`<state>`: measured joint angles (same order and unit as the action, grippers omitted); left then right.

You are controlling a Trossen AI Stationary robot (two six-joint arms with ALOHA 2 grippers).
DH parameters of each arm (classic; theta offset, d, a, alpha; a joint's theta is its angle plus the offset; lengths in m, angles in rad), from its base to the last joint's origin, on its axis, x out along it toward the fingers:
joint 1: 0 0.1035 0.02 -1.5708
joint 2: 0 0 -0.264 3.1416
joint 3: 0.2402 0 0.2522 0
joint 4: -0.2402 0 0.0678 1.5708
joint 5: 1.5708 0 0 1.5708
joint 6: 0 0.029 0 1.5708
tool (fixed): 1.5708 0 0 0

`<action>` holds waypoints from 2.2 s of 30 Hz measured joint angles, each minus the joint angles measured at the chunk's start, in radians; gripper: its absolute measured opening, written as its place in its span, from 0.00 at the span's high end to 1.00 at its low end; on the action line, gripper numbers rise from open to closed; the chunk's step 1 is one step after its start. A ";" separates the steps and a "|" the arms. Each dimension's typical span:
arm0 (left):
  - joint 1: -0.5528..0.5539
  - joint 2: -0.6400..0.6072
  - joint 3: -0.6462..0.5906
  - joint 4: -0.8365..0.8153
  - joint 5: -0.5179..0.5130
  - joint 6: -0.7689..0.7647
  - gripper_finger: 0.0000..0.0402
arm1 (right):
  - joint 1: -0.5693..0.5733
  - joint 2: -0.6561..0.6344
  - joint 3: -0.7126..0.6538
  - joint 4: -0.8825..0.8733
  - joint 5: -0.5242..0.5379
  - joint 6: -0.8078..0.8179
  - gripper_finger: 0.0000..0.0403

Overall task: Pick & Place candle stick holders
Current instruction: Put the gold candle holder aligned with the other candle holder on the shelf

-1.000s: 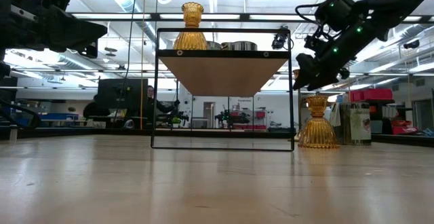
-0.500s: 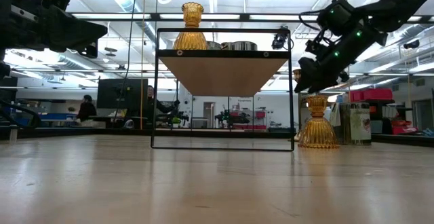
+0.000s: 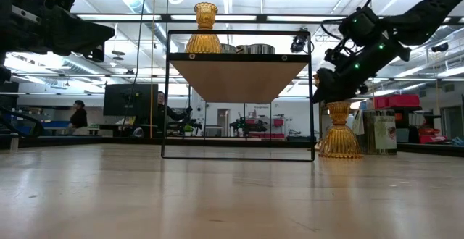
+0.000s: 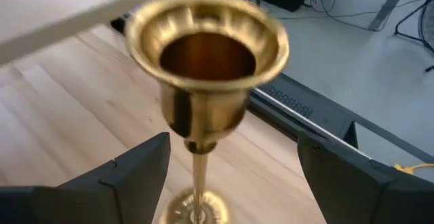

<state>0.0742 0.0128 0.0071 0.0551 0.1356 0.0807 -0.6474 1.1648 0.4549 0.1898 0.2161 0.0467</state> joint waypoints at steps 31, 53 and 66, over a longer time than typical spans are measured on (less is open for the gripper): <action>0.000 0.000 0.000 0.000 0.000 0.000 0.95 | -0.017 0.092 0.000 0.080 -0.076 0.023 0.53; 0.000 0.000 0.000 0.000 0.000 0.000 0.95 | -0.017 0.092 0.000 0.079 -0.077 -0.005 0.82; 0.000 0.000 0.000 0.000 0.000 0.000 0.95 | -0.017 0.092 0.000 0.077 -0.078 -0.003 0.94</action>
<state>0.0745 0.0128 0.0071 0.0552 0.1352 0.0811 -0.6642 1.2572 0.4549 0.2672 0.1383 0.0439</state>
